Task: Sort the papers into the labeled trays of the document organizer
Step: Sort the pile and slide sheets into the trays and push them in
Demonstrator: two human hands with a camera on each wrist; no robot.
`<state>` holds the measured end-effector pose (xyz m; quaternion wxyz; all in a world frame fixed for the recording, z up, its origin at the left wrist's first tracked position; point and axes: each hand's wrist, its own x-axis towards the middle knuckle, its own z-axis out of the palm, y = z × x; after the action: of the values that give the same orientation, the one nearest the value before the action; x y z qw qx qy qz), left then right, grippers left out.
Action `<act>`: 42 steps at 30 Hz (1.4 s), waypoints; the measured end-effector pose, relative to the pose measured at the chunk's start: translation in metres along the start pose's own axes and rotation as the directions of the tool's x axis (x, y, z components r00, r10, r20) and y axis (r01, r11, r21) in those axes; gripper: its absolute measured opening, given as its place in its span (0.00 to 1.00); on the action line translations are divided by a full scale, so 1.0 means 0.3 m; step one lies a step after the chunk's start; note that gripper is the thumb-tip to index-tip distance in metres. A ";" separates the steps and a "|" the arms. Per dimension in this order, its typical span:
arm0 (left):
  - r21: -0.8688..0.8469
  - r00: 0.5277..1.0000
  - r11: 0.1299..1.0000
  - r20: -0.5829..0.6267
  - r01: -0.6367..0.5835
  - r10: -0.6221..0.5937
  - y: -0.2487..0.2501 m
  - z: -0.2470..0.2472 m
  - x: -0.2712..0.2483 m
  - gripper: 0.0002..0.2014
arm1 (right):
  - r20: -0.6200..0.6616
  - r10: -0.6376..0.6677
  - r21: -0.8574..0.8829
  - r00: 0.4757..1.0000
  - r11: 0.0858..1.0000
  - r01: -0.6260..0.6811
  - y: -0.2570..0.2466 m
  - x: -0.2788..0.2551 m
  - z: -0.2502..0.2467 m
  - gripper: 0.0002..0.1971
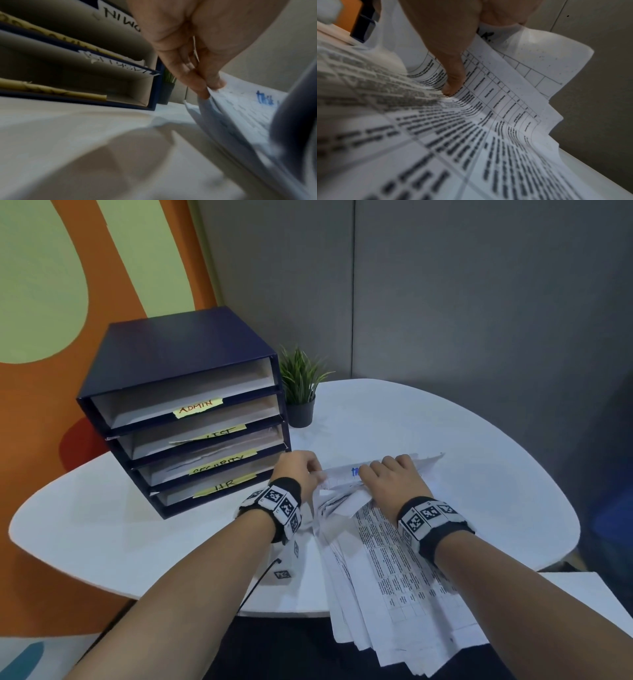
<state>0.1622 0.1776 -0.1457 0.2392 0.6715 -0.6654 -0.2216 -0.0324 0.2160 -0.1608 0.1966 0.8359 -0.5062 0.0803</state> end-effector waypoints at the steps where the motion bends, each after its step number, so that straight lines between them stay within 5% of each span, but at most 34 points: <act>1: 0.008 1.000 1.000 -0.007 -0.015 0.015 0.012 -0.005 0.001 0.06 | 0.008 0.004 -0.006 1.000 1.000 -0.004 -0.001 0.001 -0.006 0.27; 6: 0.001 0.994 1.000 -0.110 -0.016 0.016 0.080 -0.016 0.020 0.07 | 0.070 0.035 -0.021 0.997 0.999 -0.033 0.030 0.013 -0.009 0.30; 11: -0.116 0.969 0.984 -0.221 -0.136 0.108 0.077 -0.011 0.001 0.07 | 0.091 0.023 -0.046 0.996 0.999 -0.019 0.069 0.018 -0.054 0.18; 14: -0.270 0.973 0.937 -0.122 -0.221 0.195 0.027 -0.016 -0.045 0.10 | 0.139 0.098 -0.027 0.986 0.995 -0.095 0.072 -0.014 -0.041 0.30; 17: -0.303 0.957 0.925 0.105 -0.227 0.269 -0.021 -0.016 -0.098 0.14 | 0.109 0.131 -0.011 0.985 0.991 -0.131 0.074 -0.034 -0.009 0.43; 22: -0.370 0.868 0.907 0.361 -0.203 0.342 -0.062 -0.026 -0.107 0.05 | 0.039 0.023 -0.111 0.999 0.994 -0.018 0.075 -0.034 -0.002 0.22; 24: -0.450 0.904 0.890 0.351 -0.067 0.245 -0.068 -0.039 -0.074 0.07 | 0.058 0.047 -0.101 0.997 0.994 -0.041 0.068 -0.038 -0.006 0.21; 26: -0.407 0.978 0.913 0.179 -0.026 0.108 -0.079 -0.042 -0.033 0.08 | 0.046 0.076 -0.088 0.996 0.994 -0.072 0.064 -0.039 -0.009 0.20; 28: -0.300 1.000 0.954 0.016 0.010 -0.005 -0.086 -0.030 0.005 0.08 | 0.074 0.057 -0.052 0.996 0.997 -0.054 0.058 -0.030 -0.019 0.19; 32: -0.284 0.968 0.943 0.223 0.175 -0.112 -0.062 0.010 0.048 0.34 | 0.250 0.066 0.021 0.966 0.997 -0.074 0.056 -0.031 -0.031 0.13; 34: -0.267 0.972 0.952 0.216 0.153 -0.096 -0.050 0.032 0.053 0.37 | 0.250 0.072 0.031 0.965 0.996 -0.083 0.054 -0.038 -0.033 0.14; 38: -0.364 0.990 0.921 0.065 0.142 -0.127 -0.036 0.047 0.041 0.16 | 0.250 0.042 0.047 0.967 0.997 -0.056 0.049 -0.039 -0.028 0.16; 40: -0.263 0.999 0.963 0.014 0.051 -0.049 -0.023 0.044 0.026 0.06 | 0.253 0.045 0.041 0.966 0.998 -0.057 0.049 -0.040 -0.029 0.17; 42: -0.213 0.999 0.977 0.024 -0.031 0.037 -0.016 0.039 0.010 0.07 | 0.226 0.055 0.044 0.973 0.997 -0.066 0.046 -0.042 -0.026 0.21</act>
<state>0.1587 0.1742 -0.1578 0.3041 0.6276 -0.6525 -0.2967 -0.0500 0.2237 -0.1543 0.1140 0.8285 -0.5482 0.0041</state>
